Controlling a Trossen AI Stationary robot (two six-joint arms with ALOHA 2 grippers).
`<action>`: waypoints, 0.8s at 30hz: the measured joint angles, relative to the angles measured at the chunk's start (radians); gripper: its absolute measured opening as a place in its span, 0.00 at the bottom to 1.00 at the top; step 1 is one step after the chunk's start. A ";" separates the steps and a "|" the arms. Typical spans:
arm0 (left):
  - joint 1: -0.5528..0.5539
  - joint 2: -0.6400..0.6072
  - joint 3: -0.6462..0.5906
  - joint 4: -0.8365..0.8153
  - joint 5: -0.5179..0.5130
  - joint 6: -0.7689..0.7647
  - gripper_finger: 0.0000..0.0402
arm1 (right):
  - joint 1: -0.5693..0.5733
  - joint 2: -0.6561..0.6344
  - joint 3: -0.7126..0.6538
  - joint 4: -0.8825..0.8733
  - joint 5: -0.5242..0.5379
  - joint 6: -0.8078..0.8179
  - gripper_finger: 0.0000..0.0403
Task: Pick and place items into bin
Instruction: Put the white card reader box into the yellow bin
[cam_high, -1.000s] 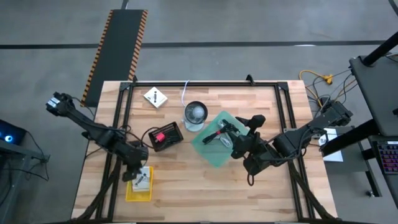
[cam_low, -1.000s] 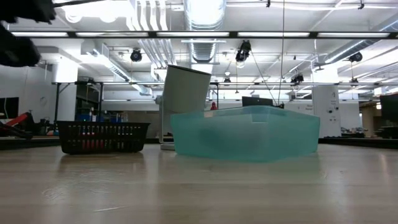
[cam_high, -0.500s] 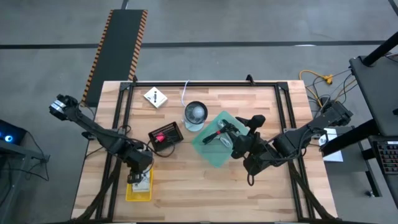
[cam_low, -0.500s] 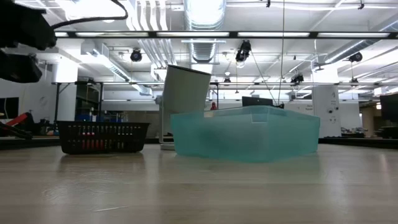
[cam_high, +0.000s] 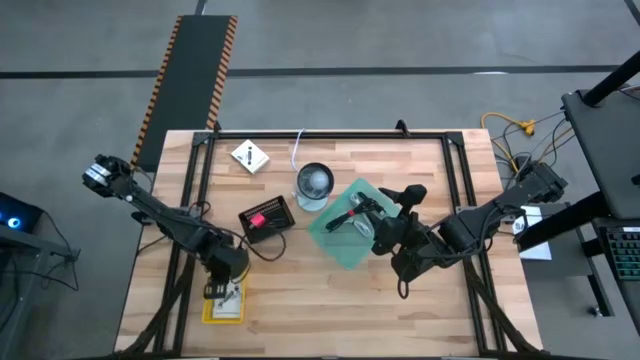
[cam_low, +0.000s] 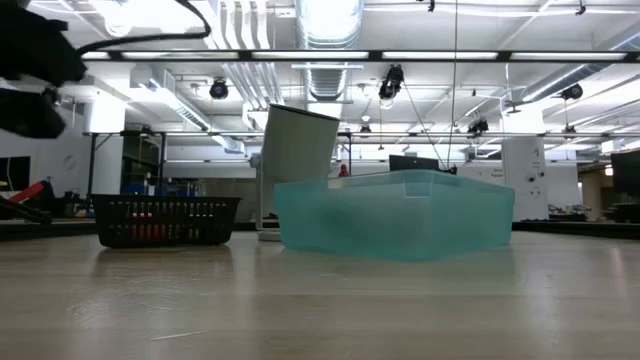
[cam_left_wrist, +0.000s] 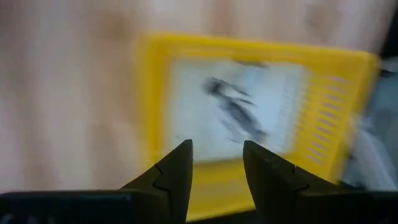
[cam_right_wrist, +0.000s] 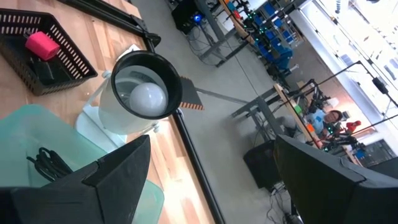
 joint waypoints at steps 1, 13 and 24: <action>0.001 -0.007 0.003 -0.021 -0.055 0.008 0.31 | 0.000 0.000 0.000 0.000 0.000 0.000 0.81; 0.200 -0.160 0.104 -0.104 -0.723 0.244 0.31 | 0.000 0.000 0.000 -0.001 -0.001 0.045 0.81; 0.738 -0.121 0.256 -0.067 -0.828 0.622 0.31 | 0.000 0.000 0.000 -0.002 -0.002 0.045 0.80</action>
